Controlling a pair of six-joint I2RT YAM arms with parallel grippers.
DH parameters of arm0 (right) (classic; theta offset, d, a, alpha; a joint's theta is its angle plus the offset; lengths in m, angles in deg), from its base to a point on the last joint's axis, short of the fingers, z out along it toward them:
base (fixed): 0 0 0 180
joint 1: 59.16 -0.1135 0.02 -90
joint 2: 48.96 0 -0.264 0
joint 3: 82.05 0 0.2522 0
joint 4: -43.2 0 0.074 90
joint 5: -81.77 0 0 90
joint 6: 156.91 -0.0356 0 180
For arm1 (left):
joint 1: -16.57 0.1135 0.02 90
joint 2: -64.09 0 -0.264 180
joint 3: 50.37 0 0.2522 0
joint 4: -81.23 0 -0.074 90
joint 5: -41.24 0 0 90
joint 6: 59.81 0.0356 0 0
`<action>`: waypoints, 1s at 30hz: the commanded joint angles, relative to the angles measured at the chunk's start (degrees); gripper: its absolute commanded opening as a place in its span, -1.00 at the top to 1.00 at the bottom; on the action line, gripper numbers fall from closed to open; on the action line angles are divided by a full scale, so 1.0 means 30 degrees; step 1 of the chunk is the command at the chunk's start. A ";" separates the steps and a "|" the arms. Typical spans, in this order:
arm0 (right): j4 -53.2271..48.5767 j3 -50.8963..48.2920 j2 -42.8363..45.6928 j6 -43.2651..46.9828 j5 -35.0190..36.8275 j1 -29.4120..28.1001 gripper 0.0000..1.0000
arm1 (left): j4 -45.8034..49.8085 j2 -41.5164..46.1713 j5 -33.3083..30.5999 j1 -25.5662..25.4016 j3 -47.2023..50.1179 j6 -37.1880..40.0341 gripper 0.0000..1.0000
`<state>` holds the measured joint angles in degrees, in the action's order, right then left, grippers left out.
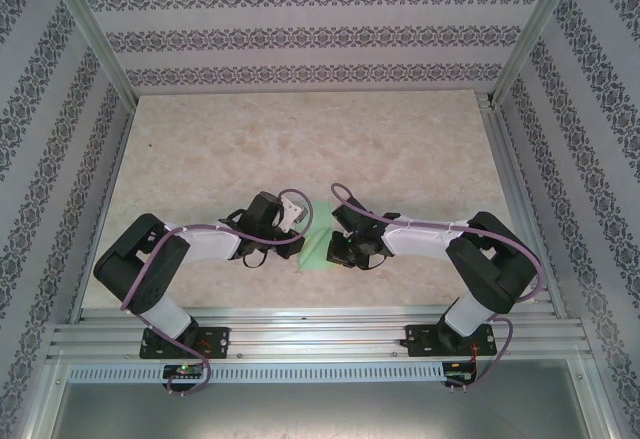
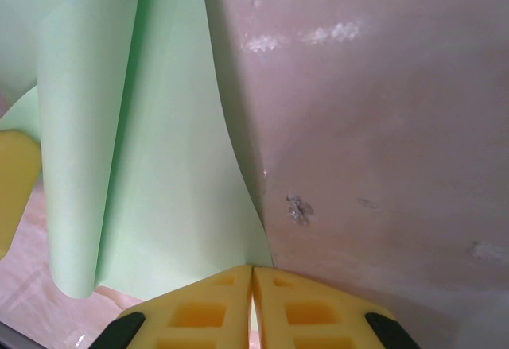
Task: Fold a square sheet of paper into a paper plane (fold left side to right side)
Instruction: Fold the triangle a second time at the center of the table.
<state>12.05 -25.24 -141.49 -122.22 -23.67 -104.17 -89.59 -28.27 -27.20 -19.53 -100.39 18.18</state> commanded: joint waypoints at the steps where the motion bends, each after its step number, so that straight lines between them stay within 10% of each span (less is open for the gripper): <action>1: -0.0988 -0.0213 -0.0884 0.0481 0.0288 -0.0376 0.77 | 0.0016 -0.0064 -0.0348 0.0196 -0.0016 0.0356 0.87; 30: -0.1060 0.0005 -0.1148 0.0573 0.0138 -0.0433 0.77 | -0.0551 -0.0504 0.0116 0.0207 -0.0426 0.0489 0.85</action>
<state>11.57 -24.71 -141.91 -121.35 -23.76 -104.17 -89.64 -29.06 -28.47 -19.44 -100.65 18.20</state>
